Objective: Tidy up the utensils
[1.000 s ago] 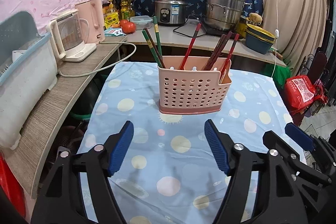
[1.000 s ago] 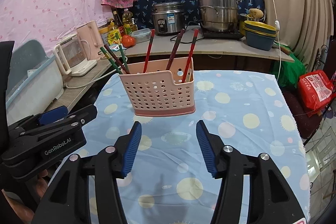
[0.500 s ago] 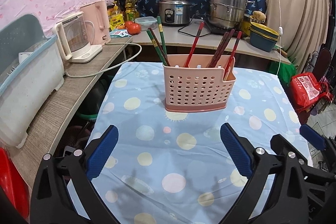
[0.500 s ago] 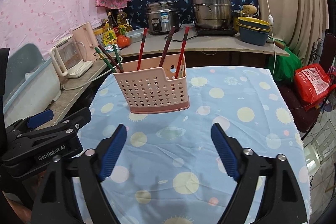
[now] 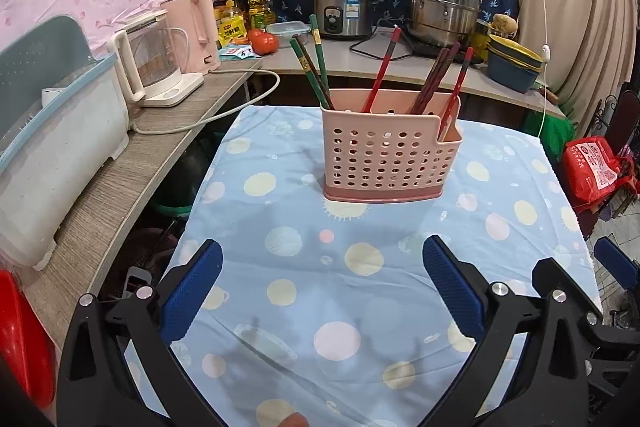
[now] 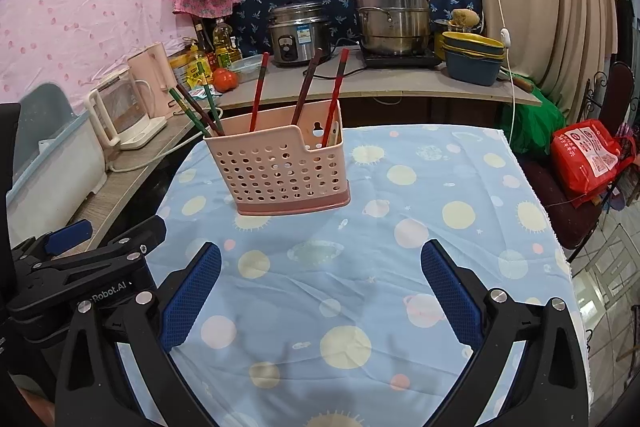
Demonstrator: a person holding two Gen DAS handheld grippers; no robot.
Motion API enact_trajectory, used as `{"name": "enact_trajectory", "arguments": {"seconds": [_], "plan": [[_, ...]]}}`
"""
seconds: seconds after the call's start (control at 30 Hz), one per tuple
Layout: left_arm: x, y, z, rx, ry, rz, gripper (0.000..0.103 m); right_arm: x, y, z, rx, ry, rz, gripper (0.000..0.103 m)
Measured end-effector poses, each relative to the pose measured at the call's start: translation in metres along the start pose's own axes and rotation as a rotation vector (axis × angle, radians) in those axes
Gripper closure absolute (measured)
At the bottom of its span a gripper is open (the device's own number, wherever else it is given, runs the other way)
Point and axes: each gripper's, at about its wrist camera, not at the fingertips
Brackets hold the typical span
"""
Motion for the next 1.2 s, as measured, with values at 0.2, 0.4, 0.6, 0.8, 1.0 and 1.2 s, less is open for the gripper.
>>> {"name": "enact_trajectory", "arguments": {"seconds": [0.2,0.4,0.6,0.8,1.0,1.2], "plan": [[0.0027,0.0021,0.0020,-0.011,0.005,-0.004,0.007,0.0004,0.0033,-0.0003,0.015,-0.006,-0.012,0.006],[0.0041,0.0025,0.0032,-0.038,0.005,-0.008,0.007,0.0026,0.0047,-0.0002,0.014,-0.007,-0.016,0.006],[0.0040,0.0016,0.0024,-0.032,0.010,-0.009,0.007,0.0035,0.0047,-0.0004,0.022,-0.008,-0.014,0.006],[0.0044,0.0024,0.0016,-0.037,0.006,-0.016,0.007,0.0051,0.0052,-0.0007,0.029,-0.008,-0.016,0.006],[0.0047,0.0042,-0.0008,-0.032,0.001,-0.030,0.007,0.0054,0.0058,-0.0005,0.031,-0.009,-0.016,0.006],[0.0042,0.0050,-0.0008,-0.032,-0.001,-0.033,0.007,0.0055,0.0063,-0.0004,0.031,-0.011,-0.017,0.006]]}}
Point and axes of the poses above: each gripper's, at about its wrist camera, not at the fingertips, and y roughly the way its jaws point, z to its right, x to its underside, and after that the axes turned 10 degrees about -z, right-handed
